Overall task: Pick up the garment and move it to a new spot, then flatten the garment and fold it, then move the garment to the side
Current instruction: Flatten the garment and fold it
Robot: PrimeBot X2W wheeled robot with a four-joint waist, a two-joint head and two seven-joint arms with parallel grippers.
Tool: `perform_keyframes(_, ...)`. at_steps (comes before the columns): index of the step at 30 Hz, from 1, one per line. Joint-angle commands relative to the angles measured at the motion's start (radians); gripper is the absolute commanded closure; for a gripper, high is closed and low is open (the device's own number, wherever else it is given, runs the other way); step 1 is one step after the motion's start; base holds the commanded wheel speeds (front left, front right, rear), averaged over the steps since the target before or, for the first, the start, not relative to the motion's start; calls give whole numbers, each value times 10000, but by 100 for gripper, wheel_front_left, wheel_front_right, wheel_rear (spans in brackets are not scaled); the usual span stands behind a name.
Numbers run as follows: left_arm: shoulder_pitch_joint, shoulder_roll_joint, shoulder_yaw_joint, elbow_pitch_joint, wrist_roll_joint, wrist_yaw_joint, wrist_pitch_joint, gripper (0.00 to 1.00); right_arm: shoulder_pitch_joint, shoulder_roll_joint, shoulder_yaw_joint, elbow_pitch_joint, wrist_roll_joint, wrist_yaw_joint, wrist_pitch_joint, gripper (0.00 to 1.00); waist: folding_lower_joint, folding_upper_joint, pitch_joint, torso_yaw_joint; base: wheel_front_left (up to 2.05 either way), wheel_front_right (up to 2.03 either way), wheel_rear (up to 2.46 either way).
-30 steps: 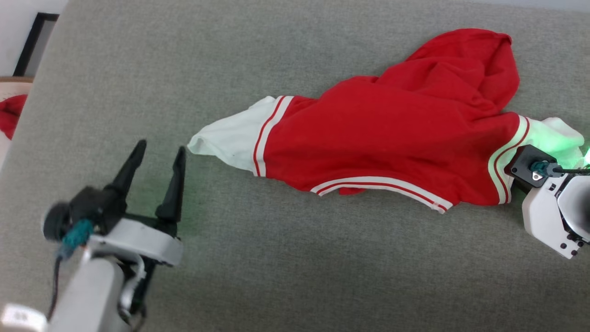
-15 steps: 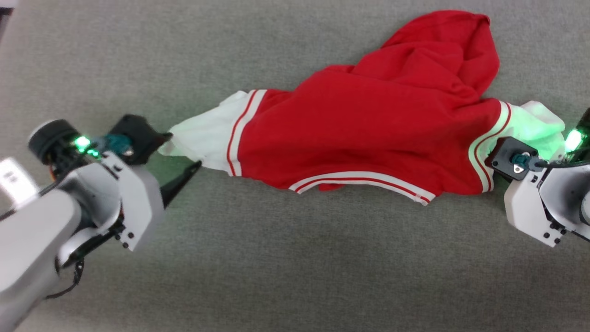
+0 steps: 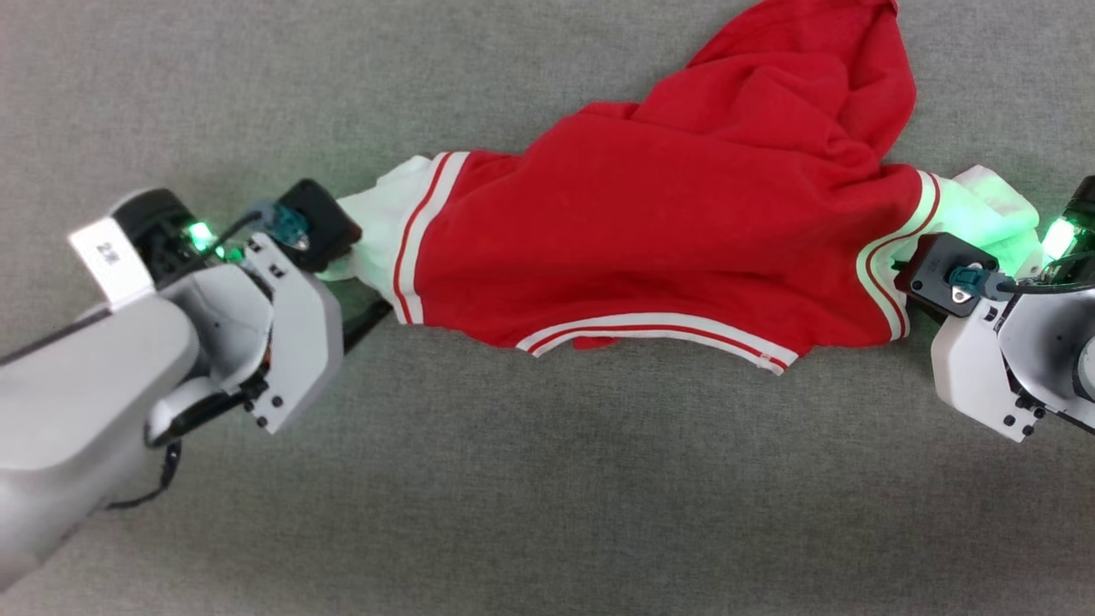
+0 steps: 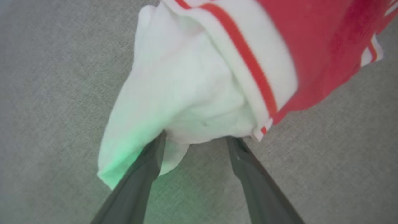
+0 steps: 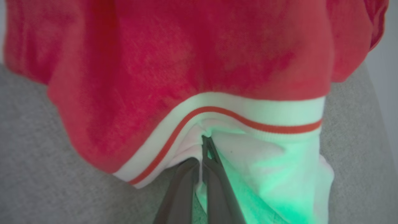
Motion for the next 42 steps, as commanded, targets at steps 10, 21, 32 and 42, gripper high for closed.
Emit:
perform_keyframes(10, 418, -535, -79, 560, -81, 9, 89, 100, 529, 111, 456, 381, 74, -10, 367, 100, 0, 0, 70, -16, 0, 0, 0)
perform_keyframes(21, 202, -224, -12, 871, -1631, 9, -1436, 100, 104, -122, 211, 877, 1303, -13, -1384, 100, 0, 0, -722, 60, 0, 0, 0)
perform_keyframes(32, 377, -97, 787, 536, -5029, 9, -2922, 100, -90, -550, -1254, 957, 3276, -12, -3372, 100, 0, 0, -1155, -114, 0, 0, 0)
perform_keyframes(42, -1946, -1907, 2482, 3657, -6884, 11, -2977, 100, -2313, 1449, -3586, 3228, 5461, -12, -3515, 100, 0, 0, -147, -650, 0, 0, 0)
